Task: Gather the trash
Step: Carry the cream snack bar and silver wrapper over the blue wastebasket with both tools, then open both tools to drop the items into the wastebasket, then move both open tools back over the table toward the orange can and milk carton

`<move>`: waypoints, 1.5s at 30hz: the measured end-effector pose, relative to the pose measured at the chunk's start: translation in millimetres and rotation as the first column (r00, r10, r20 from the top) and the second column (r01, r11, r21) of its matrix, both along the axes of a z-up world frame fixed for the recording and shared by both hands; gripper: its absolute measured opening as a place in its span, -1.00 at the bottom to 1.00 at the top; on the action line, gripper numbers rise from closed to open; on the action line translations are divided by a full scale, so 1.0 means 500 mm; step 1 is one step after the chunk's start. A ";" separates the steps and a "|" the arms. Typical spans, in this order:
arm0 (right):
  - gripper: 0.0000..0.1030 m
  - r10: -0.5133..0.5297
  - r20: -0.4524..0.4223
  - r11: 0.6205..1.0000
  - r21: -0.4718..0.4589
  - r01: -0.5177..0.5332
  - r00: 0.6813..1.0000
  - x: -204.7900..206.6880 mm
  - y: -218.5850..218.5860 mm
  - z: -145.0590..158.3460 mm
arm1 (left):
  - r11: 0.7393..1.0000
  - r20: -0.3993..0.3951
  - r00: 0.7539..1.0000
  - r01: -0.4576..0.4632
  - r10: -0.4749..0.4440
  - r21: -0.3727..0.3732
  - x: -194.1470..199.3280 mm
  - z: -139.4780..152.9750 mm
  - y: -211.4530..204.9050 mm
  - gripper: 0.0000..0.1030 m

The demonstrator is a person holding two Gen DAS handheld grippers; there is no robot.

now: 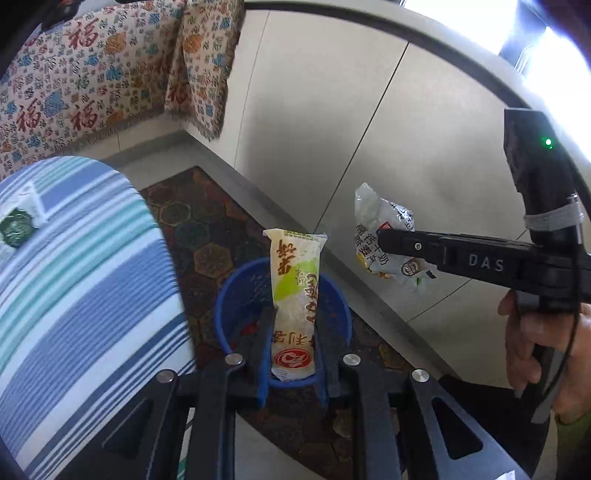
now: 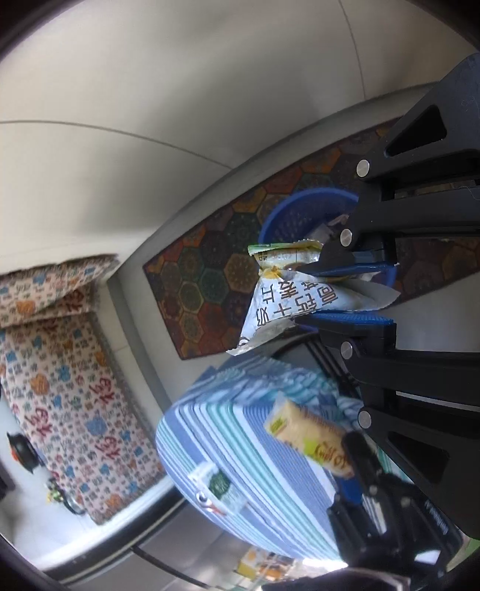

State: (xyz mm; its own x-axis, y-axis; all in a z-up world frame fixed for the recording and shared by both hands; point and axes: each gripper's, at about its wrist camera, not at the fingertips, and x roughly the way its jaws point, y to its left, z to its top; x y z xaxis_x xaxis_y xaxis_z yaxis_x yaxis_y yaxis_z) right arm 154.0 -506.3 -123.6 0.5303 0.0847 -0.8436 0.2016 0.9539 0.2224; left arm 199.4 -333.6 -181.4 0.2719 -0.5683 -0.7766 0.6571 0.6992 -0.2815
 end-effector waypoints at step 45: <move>0.45 0.087 0.186 0.987 -0.151 -0.059 0.979 -0.009 0.143 -0.014 | 0.976 0.171 0.974 -0.175 0.152 0.132 0.003 -0.015 0.312 0.22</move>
